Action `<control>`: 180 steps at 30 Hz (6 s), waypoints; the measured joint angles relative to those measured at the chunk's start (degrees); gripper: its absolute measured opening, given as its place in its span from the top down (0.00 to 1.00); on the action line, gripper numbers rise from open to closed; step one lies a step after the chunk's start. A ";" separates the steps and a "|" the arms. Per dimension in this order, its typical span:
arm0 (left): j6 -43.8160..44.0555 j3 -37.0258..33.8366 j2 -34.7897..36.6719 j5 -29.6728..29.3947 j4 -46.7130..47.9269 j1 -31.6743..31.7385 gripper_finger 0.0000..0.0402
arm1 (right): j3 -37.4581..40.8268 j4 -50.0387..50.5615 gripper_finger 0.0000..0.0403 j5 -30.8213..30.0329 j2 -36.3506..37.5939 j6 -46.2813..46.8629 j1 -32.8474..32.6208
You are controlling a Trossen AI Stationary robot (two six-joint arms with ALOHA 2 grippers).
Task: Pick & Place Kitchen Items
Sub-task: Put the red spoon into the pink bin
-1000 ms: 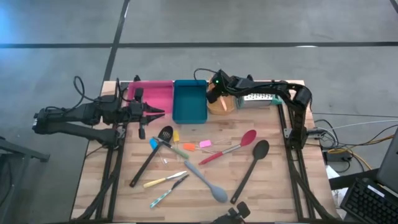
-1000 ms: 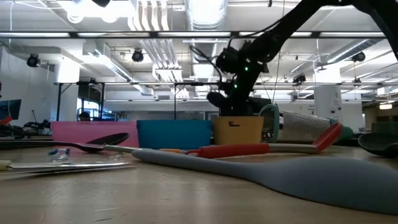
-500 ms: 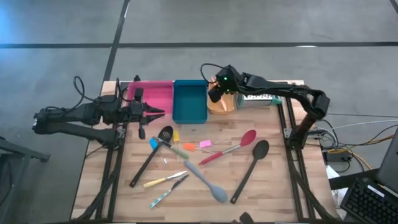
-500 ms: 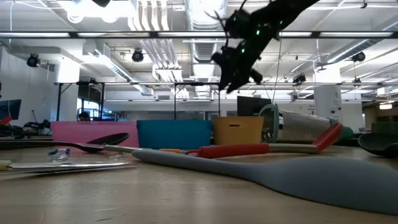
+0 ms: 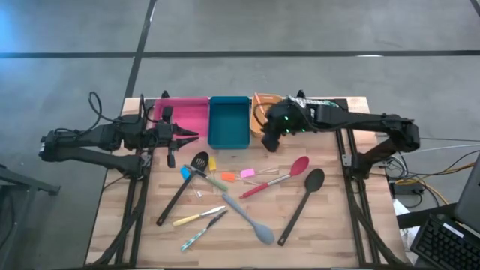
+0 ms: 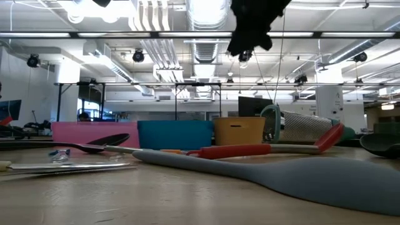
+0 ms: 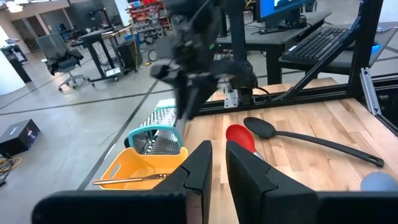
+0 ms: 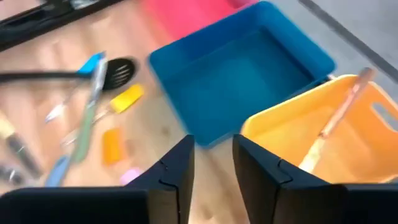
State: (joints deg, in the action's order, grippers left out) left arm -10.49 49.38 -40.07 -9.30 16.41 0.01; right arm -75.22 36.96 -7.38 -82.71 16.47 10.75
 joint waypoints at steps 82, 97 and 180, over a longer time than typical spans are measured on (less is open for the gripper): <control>12.41 9.38 -23.26 2.84 40.38 -0.11 0.66 | 44.26 -10.75 0.98 -1.66 54.37 -1.30 -21.36; 5.38 9.82 -34.05 6.88 24.74 -0.13 0.66 | 44.26 -10.74 0.98 -1.66 54.37 -0.63 -21.36; 4.16 8.44 -33.71 6.34 3.03 -0.70 0.66 | 24.90 -15.28 0.85 1.69 -16.45 -9.92 -21.16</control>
State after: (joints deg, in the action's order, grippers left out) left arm -6.33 57.82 -73.78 -2.96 19.44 -0.69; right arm -50.32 21.68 -5.69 -99.16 6.55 -10.41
